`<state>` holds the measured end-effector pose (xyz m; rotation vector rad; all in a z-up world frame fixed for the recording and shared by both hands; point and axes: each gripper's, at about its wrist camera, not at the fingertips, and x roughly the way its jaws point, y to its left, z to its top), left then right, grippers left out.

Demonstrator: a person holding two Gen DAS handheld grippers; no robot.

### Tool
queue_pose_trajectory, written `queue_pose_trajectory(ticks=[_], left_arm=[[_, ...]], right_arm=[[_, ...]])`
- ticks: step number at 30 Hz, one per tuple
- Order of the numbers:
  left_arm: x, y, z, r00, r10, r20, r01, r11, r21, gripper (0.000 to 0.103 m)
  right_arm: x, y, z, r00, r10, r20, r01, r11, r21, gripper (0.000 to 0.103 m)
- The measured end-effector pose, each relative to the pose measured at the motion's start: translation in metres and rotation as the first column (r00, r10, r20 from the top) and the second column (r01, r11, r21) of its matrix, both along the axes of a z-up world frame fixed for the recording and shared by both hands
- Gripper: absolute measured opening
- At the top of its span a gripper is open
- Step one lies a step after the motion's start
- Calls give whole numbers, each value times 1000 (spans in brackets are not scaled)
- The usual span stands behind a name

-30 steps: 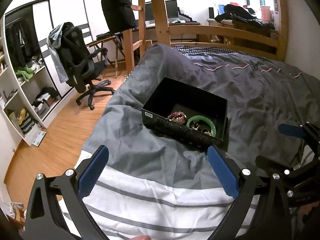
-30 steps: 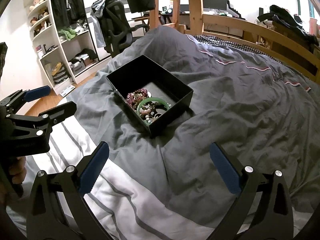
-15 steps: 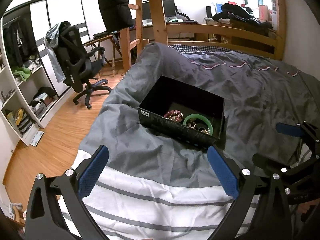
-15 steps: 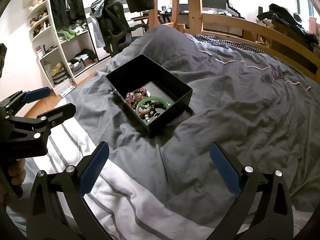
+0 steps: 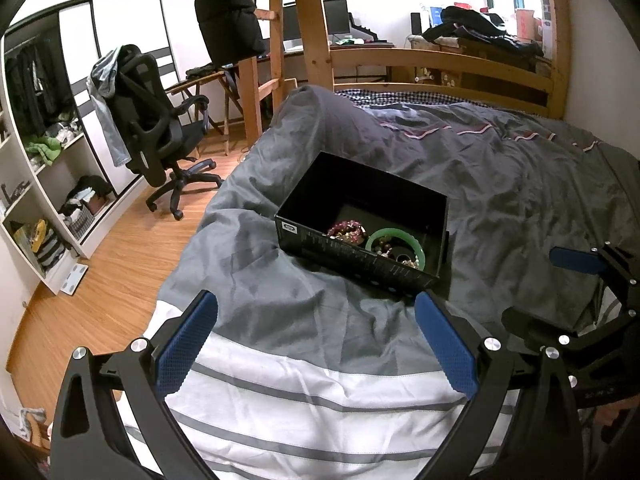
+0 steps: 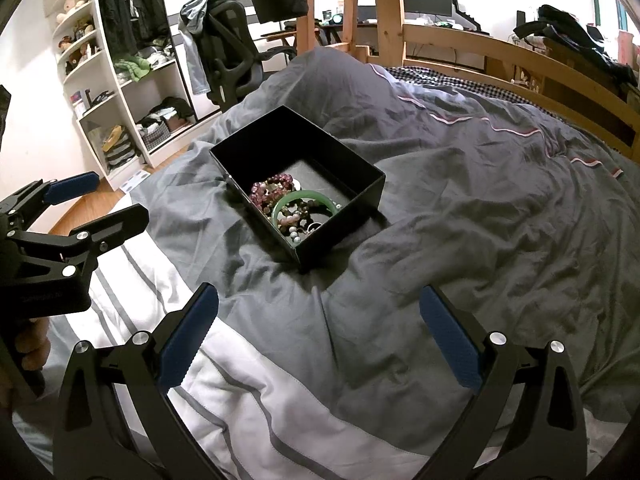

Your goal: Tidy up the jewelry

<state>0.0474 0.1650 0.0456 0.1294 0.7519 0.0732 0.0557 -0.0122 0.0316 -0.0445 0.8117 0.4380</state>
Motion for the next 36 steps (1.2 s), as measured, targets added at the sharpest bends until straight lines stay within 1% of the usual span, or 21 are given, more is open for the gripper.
queue_pose_trajectory(ticks=[4, 7, 12, 28, 36], left_arm=[[0, 1, 1, 1000, 3, 2, -3, 1000, 5, 97], [1, 0, 0, 1000, -12, -5, 12, 1000, -2, 97], [1, -2, -3, 1000, -24, -16, 24, 1000, 10, 97], [2, 5, -6, 999, 2, -40, -2, 1000, -15, 97], [2, 3, -7, 999, -20, -43, 20, 1000, -3, 97]], right_arm=[[0, 0, -2, 1000, 4, -5, -4, 1000, -2, 99], [-2, 1, -6, 1000, 5, -6, -5, 1000, -4, 99], [-2, 1, -8, 1000, 3, -8, -3, 1000, -2, 99], [-3, 1, -11, 1000, 0, -14, -1, 1000, -5, 99], [-4, 2, -16, 1000, -8, -29, 7, 1000, -11, 99]])
